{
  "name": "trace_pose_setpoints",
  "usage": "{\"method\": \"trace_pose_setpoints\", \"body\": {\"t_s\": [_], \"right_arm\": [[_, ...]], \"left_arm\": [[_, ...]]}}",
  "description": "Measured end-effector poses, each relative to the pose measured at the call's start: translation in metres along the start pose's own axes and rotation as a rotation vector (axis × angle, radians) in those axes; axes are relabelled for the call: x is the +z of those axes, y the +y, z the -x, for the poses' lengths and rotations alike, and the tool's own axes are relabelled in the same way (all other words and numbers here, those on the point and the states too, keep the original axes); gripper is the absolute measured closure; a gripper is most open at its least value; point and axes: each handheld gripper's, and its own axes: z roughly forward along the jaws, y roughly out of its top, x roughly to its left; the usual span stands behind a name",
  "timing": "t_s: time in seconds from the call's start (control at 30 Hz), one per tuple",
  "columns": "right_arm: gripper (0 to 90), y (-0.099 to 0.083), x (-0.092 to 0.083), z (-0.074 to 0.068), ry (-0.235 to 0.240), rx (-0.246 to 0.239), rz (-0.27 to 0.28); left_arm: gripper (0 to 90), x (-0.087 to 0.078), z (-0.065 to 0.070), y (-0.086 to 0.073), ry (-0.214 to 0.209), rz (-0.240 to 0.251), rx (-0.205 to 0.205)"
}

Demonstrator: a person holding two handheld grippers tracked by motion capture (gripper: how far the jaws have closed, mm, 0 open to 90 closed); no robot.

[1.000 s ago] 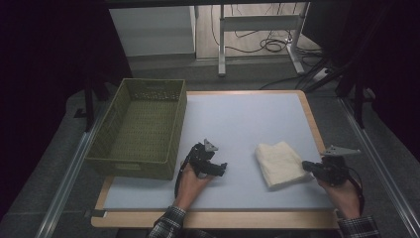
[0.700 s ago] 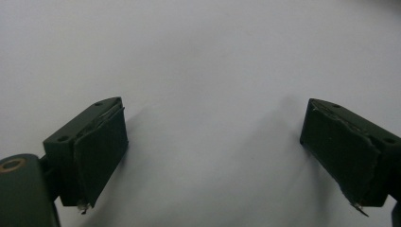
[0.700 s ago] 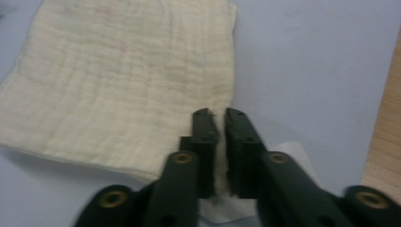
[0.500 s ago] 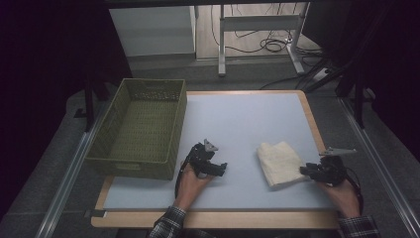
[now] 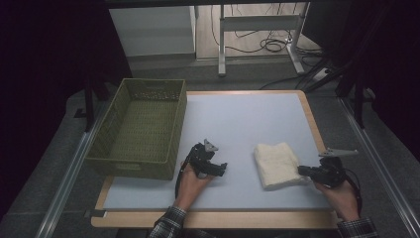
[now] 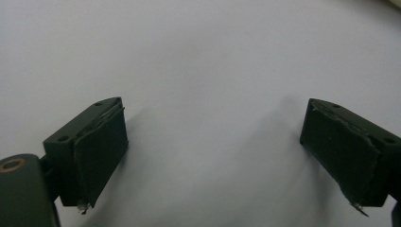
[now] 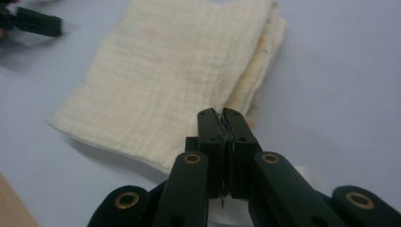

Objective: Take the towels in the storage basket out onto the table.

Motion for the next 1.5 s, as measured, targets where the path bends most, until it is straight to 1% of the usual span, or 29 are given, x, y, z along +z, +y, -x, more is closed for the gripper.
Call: {"method": "trace_pose_setpoints", "body": {"t_s": [0.1,0.27,0.37,0.4,0.47,0.57,0.67,0.77,0.8,0.83,0.87,0.9,0.93,1.0,1.07,1.1,1.2,1.33,1.4,1.5], "right_arm": [[87.4,0.011,0.0,-0.012,0.033,-0.031,0.006],[87.4,0.026,0.01,-0.032,0.064,-0.078,0.008],[87.3,0.029,0.012,-0.04,0.073,-0.104,0.005],[87.3,0.029,0.012,-0.041,0.06,-0.11,0.005],[87.3,0.025,0.01,-0.038,0.034,-0.1,0.006],[87.2,0.015,0.005,-0.025,-0.012,-0.071,-0.005],[86.7,0.001,0.006,-0.012,-0.027,-0.028,-0.021],[85.5,-0.012,0.011,-0.004,-0.05,-0.014,-0.034],[84.8,-0.015,0.013,-0.002,-0.041,-0.007,-0.029],[83.0,-0.017,0.013,-0.001,-0.034,0.001,-0.016],[79.6,-0.017,0.011,-0.002,-0.041,-0.001,-0.013],[74.9,-0.016,0.009,-0.003,-0.06,-0.012,-0.007],[72.7,-0.014,0.007,-0.003,-0.076,-0.021,-0.003],[69.0,-0.012,0.001,-0.004,-0.089,-0.027,0.01],[66.0,-0.01,-0.004,-0.004,-0.103,-0.033,0.022],[64.9,-0.009,-0.006,-0.004,-0.106,-0.033,0.026],[60.9,-0.009,-0.01,-0.005,-0.111,-0.038,0.034],[56.5,-0.011,-0.009,-0.005,-0.121,-0.044,0.03],[55.1,-0.012,-0.009,-0.004,-0.128,-0.041,0.034],[53.1,-0.012,-0.009,-0.003,-0.128,-0.034,0.049]], "left_arm": [[8.1,0.0,0.0,0.0,-0.001,0.0,0.001],[8.1,0.0,0.0,0.0,-0.001,0.003,-0.002],[8.1,0.0,0.0,0.0,-0.001,0.004,-0.003],[8.2,0.0,0.0,0.0,-0.001,0.004,-0.002],[8.1,0.0,0.0,0.0,0.0,0.002,0.0],[8.1,0.0,0.0,0.0,0.0,0.001,0.001],[8.1,0.0,0.0,0.0,0.001,0.001,0.0],[8.1,0.0,0.0,0.0,0.0,0.0,-0.001],[8.1,0.0,0.0,0.0,0.0,0.0,-0.001],[8.1,0.0,0.0,0.0,0.0,-0.001,-0.001],[8.1,0.0,0.0,0.0,-0.001,-0.001,-0.001],[8.1,0.0,0.0,0.0,0.0,-0.001,-0.005],[8.1,0.0,0.0,0.0,-0.001,-0.001,-0.006],[8.0,0.0,-0.001,0.001,-0.003,-0.008,-0.005],[9.2,0.001,-0.002,0.008,-0.009,-0.032,-0.006],[10.5,0.002,-0.002,0.012,-0.015,-0.033,-0.009],[13.7,0.004,0.003,0.029,-0.046,-0.01,0.004],[18.7,0.013,0.015,0.057,-0.093,0.011,0.043],[21.6,0.019,0.023,0.07,-0.119,0.029,0.05],[23.4,0.027,0.035,0.088,-0.155,0.054,0.062]]}}
